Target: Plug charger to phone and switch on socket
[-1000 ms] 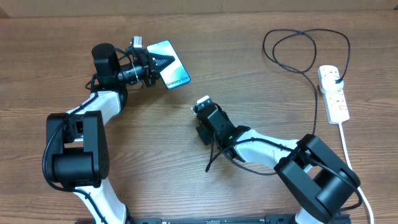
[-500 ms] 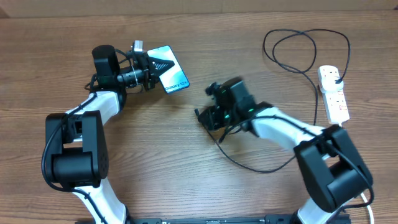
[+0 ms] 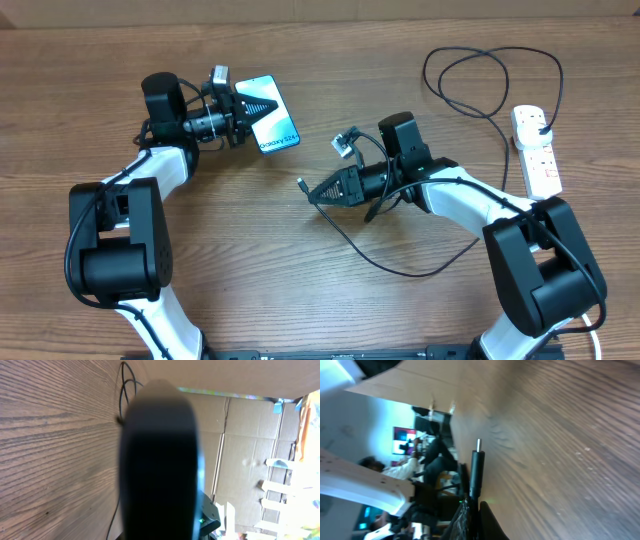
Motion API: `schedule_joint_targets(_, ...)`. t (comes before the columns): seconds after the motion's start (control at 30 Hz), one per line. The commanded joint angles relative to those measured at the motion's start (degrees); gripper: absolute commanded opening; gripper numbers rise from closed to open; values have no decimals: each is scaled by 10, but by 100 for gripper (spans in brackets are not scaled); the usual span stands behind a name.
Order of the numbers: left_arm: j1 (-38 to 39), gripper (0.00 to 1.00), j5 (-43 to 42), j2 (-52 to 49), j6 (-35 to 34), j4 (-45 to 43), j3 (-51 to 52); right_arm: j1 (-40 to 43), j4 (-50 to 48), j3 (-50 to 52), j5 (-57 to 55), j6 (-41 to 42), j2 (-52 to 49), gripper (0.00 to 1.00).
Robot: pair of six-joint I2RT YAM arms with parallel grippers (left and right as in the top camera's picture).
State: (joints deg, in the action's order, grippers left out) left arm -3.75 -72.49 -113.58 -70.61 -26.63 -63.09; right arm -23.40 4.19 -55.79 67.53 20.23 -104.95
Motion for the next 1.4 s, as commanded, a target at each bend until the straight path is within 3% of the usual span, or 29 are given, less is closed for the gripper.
schedule_joint_targets(0.0,7,5,-19,7,-18,-6,-4,0,-26,4,37,68,18,4)
schedule_joint_targets(0.3,26,4,23,7,-53,-8,-4,0,-164,4,46,210,18,4)
schedule_joint_targets(0.43,35,4,40,7,-62,-10,-4,0,-182,4,27,246,18,4)
schedule_joint_targets(0.83,41,4,41,7,-68,-37,-4,0,-237,4,-11,323,18,4)
schedule_joint_targets(1.37,41,4,50,7,-68,-37,-4,23,-237,4,-15,338,18,4)
